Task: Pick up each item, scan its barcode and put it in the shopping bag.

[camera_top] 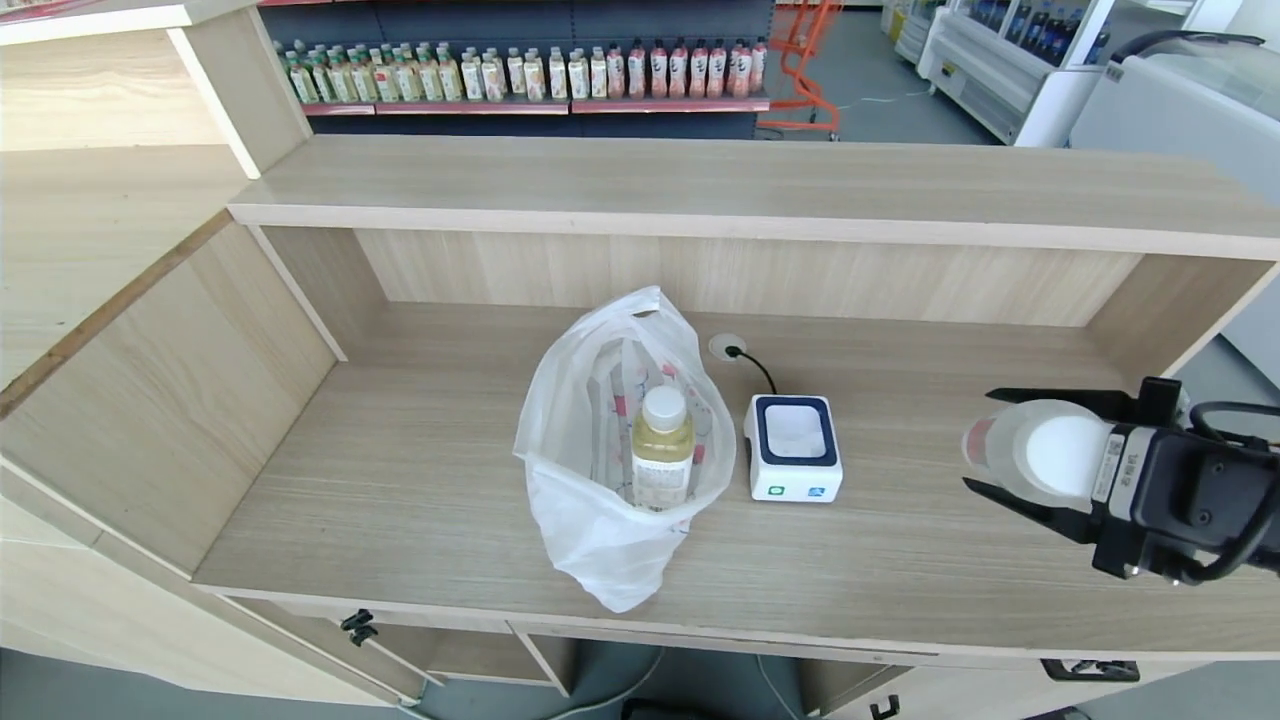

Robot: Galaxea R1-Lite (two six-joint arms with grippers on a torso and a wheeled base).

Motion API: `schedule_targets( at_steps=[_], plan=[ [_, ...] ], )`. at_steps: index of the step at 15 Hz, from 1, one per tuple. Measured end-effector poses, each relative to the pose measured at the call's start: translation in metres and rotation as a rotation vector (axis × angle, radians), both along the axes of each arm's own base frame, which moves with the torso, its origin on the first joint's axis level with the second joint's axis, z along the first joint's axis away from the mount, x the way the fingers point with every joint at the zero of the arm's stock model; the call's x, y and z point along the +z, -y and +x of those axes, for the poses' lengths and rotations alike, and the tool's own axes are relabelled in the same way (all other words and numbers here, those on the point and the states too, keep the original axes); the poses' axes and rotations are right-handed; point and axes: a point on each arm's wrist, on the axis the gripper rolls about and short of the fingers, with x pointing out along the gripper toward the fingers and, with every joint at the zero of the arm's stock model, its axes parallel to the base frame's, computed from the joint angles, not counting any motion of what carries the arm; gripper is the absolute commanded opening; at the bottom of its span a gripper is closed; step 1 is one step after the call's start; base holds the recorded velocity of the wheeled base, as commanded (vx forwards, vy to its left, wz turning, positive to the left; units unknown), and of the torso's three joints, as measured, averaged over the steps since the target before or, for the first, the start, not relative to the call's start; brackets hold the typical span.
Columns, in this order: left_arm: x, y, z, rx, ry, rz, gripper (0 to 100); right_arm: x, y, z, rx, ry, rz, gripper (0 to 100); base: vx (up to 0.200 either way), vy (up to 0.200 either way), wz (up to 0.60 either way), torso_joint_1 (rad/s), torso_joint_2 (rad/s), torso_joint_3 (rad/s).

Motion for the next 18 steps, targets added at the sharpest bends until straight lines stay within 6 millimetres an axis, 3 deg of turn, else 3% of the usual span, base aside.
schedule_targets(
  at_steps=[4,10,15,18],
  plan=[
    [0.000,0.000,0.000,0.002,0.000,-0.001,100,-0.005,-0.004,0.015,0.069,-0.048,0.058,0,0.000,0.000,0.00,0.000,0.00,0.000],
    [0.000,0.000,0.000,0.001,0.000,-0.001,100,-0.022,0.017,0.042,0.125,-0.054,0.026,0,0.000,0.000,0.00,0.000,0.00,0.000],
    [0.000,0.000,0.000,0.001,0.000,-0.001,100,-0.038,0.021,0.072,0.204,-0.014,0.026,0,0.000,0.000,0.00,0.000,0.00,0.000],
    [0.000,0.000,0.000,0.002,0.000,-0.001,100,-0.044,0.019,0.101,0.293,0.039,0.028,0,0.000,0.000,0.00,0.000,0.00,0.000]
  ],
)
